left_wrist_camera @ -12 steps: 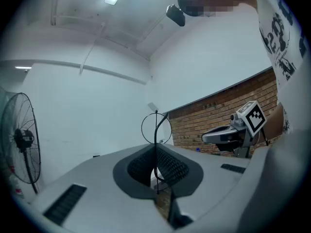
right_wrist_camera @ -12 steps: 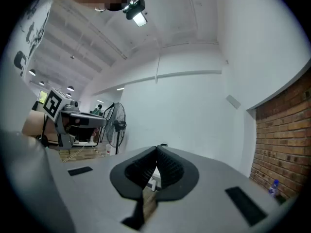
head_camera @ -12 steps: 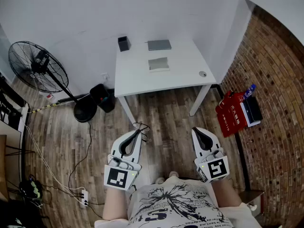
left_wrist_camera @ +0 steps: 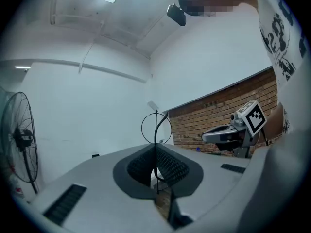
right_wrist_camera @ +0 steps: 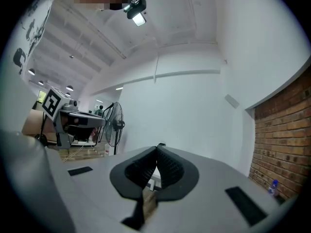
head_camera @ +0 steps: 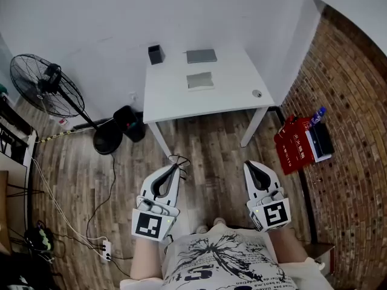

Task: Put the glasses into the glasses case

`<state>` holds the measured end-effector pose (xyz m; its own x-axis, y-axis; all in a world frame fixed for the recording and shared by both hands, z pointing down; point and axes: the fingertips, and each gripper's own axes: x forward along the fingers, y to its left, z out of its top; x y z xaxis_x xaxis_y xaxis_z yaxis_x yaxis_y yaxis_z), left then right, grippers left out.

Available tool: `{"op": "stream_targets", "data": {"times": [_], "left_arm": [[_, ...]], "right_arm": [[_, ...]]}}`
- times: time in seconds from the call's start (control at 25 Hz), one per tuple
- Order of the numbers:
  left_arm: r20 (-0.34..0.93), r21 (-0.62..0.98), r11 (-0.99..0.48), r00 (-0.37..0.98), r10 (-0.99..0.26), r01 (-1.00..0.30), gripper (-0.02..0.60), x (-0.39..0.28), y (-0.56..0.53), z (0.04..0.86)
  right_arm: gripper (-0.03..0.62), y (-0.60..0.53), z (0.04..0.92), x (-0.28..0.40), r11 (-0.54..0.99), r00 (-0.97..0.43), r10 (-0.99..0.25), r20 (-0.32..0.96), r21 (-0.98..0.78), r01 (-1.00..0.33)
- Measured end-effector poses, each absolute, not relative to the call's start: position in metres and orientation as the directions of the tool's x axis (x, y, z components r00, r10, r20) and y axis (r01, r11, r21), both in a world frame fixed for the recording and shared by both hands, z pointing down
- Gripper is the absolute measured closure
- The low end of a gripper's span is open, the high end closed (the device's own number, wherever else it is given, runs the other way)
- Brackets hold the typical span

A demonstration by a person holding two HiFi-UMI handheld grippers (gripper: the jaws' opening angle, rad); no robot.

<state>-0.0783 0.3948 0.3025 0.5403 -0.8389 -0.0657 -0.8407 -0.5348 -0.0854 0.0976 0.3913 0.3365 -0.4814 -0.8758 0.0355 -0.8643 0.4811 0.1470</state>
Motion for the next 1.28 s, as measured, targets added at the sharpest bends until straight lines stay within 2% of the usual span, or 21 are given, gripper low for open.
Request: {"op": "stream_targets", "data": {"times": [0.36, 0.68, 1.28], "left_arm": [[-0.051, -0.101, -0.501, 0.508, -0.86, -0.859, 0.566, -0.047, 0.365, 0.311], [-0.004, -0.093, -0.489, 0.492, -0.871, -0.867, 0.566, -0.049, 0.308, 0.331], [-0.006, -0.09, -0.572, 0.575, -0.818, -0.815, 0.566, -0.091, 0.045, 0.339]], "right_arm": [[0.579, 0.351, 0.346, 0.135, 0.517, -0.515, -0.856, 0.044, 0.108, -0.849], [0.579, 0.288, 0.364, 0.144, 0.52, -0.516, -0.854, 0.068, 0.055, -0.853], [0.579, 0.044, 0.375, 0.094, 0.438, -0.43, -0.894, 0.124, 0.039, -0.898]]}}
